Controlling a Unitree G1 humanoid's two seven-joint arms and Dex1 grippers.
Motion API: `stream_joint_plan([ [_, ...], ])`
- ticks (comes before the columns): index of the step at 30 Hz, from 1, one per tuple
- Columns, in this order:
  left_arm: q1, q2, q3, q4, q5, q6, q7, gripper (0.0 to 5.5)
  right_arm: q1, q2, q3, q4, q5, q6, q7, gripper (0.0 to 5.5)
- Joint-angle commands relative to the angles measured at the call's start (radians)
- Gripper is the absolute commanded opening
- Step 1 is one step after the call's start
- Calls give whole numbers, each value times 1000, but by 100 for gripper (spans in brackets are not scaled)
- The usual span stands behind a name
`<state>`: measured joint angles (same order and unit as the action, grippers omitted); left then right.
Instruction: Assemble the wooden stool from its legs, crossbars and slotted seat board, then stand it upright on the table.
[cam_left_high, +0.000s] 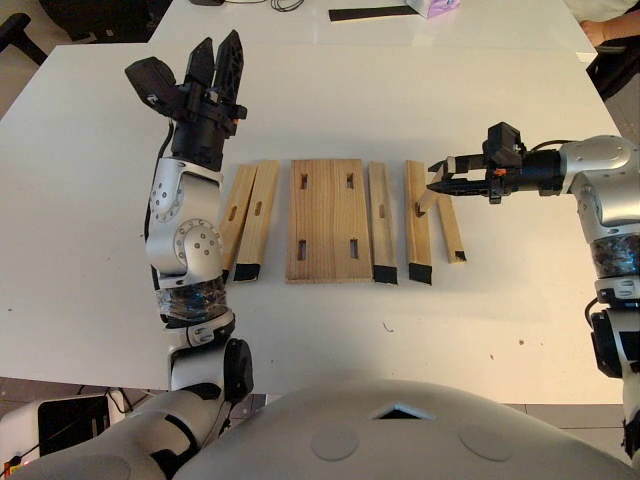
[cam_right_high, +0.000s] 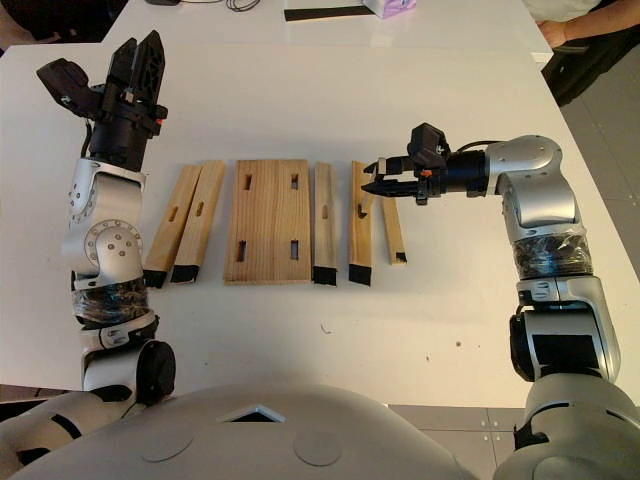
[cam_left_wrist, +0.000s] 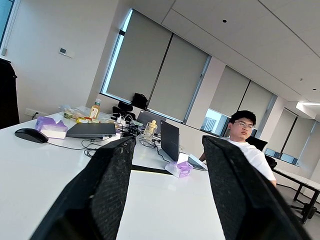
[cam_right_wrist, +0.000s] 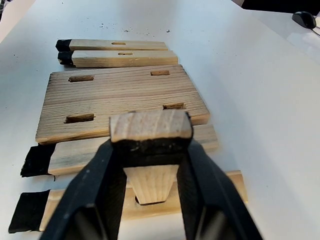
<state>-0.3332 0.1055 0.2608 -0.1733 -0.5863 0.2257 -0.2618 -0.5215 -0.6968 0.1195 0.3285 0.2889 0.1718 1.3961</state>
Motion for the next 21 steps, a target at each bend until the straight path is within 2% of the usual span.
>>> stream_joint_plan([
  [1,7,-2,-10,-4,-7,9,0,248,7,12,4,-6,-8,3,-9,132],
  [10,20,-6,-22,-5,-11,5,-6,248,35,-6,23,-3,-49,-12,-5,132],
  [21,34,-13,-39,-14,-14,5,-10,248,94,-7,110,20,-96,-25,-8,132],
])
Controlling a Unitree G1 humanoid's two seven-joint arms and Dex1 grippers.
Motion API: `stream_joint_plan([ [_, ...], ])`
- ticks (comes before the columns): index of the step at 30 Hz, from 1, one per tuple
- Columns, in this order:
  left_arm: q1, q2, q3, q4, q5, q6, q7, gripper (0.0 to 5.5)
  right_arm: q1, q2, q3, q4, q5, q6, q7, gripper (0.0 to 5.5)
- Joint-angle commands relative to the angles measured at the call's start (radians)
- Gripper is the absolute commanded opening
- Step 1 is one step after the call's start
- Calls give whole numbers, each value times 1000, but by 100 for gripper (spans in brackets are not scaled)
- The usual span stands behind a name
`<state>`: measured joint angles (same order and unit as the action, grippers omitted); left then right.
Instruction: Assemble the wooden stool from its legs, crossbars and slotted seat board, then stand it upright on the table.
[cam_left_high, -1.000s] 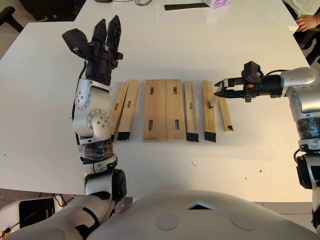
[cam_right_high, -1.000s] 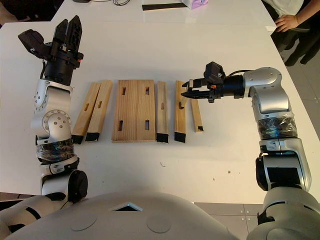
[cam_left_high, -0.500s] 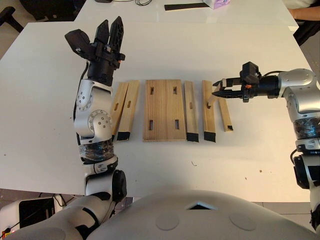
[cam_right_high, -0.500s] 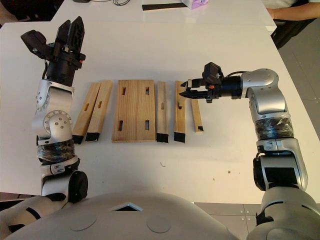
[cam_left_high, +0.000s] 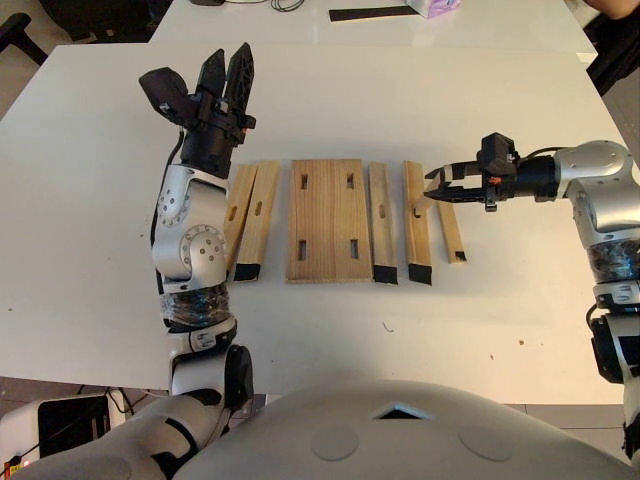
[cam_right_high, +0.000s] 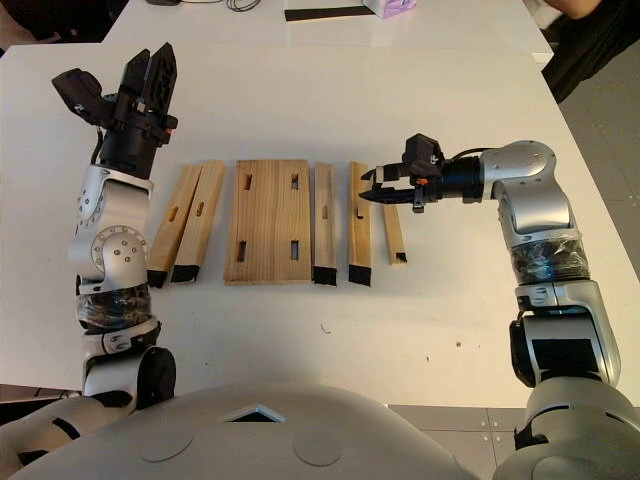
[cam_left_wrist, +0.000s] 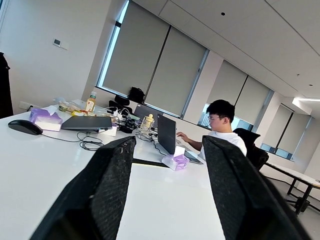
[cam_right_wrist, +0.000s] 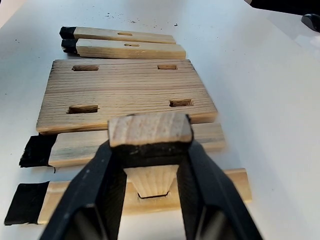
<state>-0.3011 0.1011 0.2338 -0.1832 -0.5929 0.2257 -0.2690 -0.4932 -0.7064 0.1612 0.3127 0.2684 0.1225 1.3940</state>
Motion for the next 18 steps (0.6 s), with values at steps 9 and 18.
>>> stream_joint_plan([
  [9,5,-14,-22,4,-5,1,-9,248,6,24,103,83,-67,115,-13,132],
  [18,12,-11,-22,5,-4,4,-16,248,64,11,134,78,-90,75,-22,132],
])
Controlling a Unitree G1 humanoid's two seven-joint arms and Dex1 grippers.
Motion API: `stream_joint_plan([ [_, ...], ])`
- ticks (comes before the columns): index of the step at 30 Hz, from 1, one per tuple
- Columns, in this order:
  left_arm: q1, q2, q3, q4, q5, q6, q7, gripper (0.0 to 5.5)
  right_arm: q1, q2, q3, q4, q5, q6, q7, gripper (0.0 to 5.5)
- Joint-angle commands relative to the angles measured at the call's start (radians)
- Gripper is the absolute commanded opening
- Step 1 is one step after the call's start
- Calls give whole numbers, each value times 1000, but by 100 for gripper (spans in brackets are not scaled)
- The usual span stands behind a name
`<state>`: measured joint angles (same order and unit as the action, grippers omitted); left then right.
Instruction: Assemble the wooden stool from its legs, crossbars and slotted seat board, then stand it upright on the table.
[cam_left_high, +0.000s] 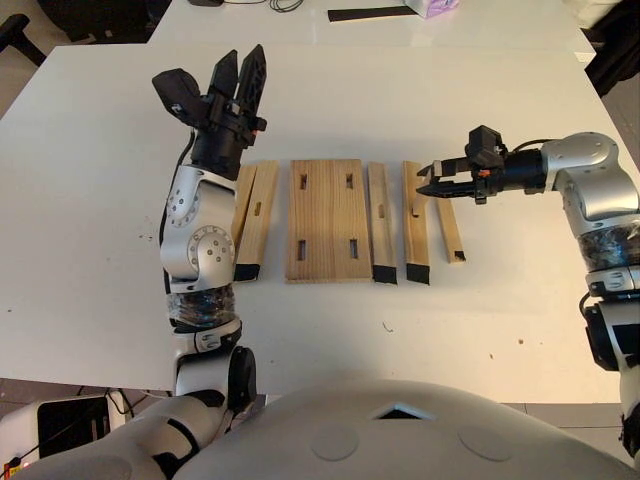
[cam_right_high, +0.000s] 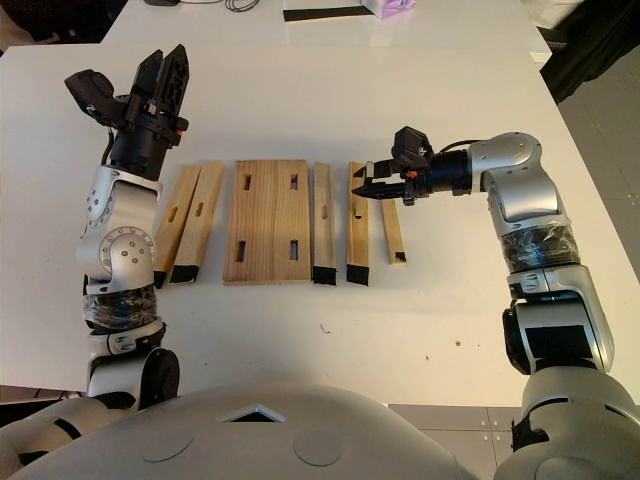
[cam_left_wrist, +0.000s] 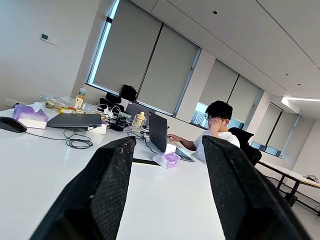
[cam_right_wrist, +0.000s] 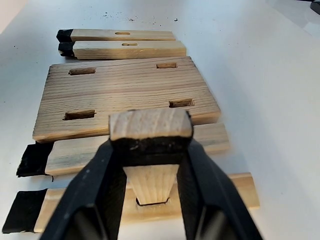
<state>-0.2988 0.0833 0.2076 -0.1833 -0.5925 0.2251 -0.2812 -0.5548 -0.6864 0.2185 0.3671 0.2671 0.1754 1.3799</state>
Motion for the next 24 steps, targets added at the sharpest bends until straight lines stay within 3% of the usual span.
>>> stream_joint_plan([
  [1,9,8,3,6,-4,7,-5,248,131,-7,75,18,-85,24,-13,132],
  [9,-11,19,2,19,-12,17,-19,248,117,31,8,2,-17,45,-80,132],
  [13,0,23,11,19,-16,14,-21,248,94,53,-89,-48,93,99,-90,213],
  [15,11,24,23,21,-25,11,-22,248,104,42,-110,-96,100,130,-107,243],
  [24,44,26,35,32,-24,4,-26,248,257,-74,-116,-250,52,159,-97,243],
])
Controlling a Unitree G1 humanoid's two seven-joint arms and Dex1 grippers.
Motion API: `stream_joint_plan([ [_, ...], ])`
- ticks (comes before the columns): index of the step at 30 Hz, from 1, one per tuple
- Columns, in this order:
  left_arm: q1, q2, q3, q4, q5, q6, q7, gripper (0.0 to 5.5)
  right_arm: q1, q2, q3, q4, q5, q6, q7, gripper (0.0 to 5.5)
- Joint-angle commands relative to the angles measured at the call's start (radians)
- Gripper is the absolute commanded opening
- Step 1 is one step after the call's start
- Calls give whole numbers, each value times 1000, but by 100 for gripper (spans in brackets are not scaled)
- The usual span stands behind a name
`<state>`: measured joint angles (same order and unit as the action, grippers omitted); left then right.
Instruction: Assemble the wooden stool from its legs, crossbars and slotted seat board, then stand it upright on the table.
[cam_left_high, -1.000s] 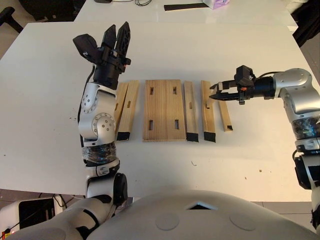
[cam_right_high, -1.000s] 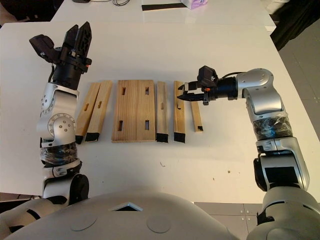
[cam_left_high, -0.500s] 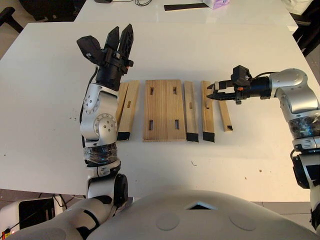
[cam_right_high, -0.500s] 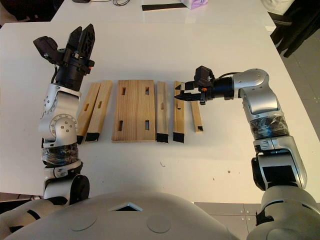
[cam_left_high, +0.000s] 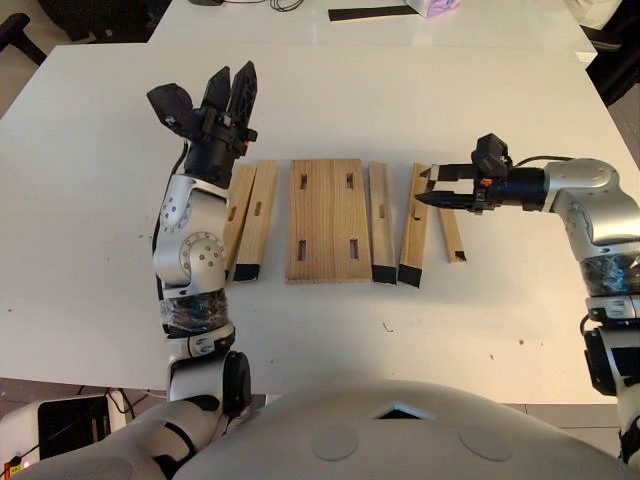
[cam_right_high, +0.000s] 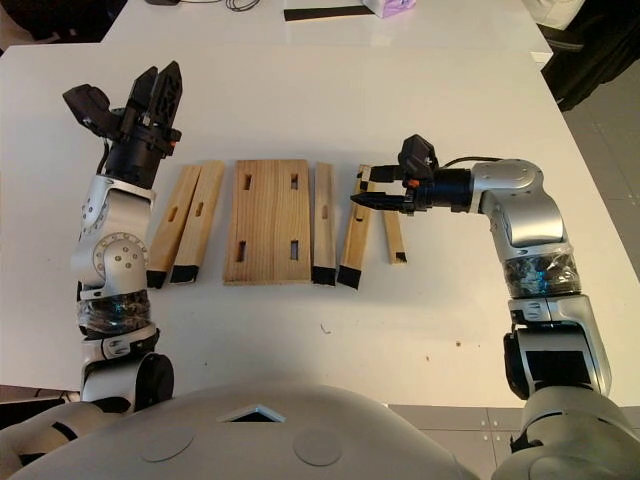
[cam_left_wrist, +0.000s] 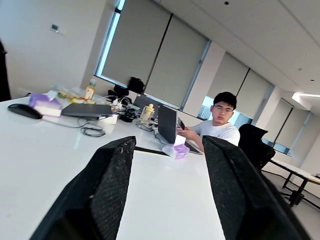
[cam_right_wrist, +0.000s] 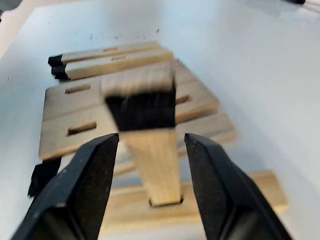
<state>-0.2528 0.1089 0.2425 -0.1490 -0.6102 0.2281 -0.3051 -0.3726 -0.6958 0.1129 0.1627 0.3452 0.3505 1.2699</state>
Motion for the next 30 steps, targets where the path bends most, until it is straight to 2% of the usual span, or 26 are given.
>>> stream_joint_plan([
  [1,2,0,1,-7,-8,1,-2,248,89,-78,-16,-55,-27,-20,16,243],
  [10,10,12,12,-3,-5,-2,-10,248,93,-151,-153,-222,82,40,8,243],
  [13,2,14,10,0,-5,1,-14,248,12,-106,-218,-287,206,138,-47,243],
  [16,-9,17,11,13,-5,0,-17,248,-92,2,-269,-380,418,288,-176,243],
  [19,-31,16,2,30,-1,-1,-24,248,-91,80,-222,-458,455,327,-274,243],
  [24,-56,14,0,59,3,-9,-31,248,-11,146,-77,-407,284,250,-363,243],
  [30,-47,9,-2,68,8,-16,-33,248,-17,187,-59,-348,224,204,-388,243],
])
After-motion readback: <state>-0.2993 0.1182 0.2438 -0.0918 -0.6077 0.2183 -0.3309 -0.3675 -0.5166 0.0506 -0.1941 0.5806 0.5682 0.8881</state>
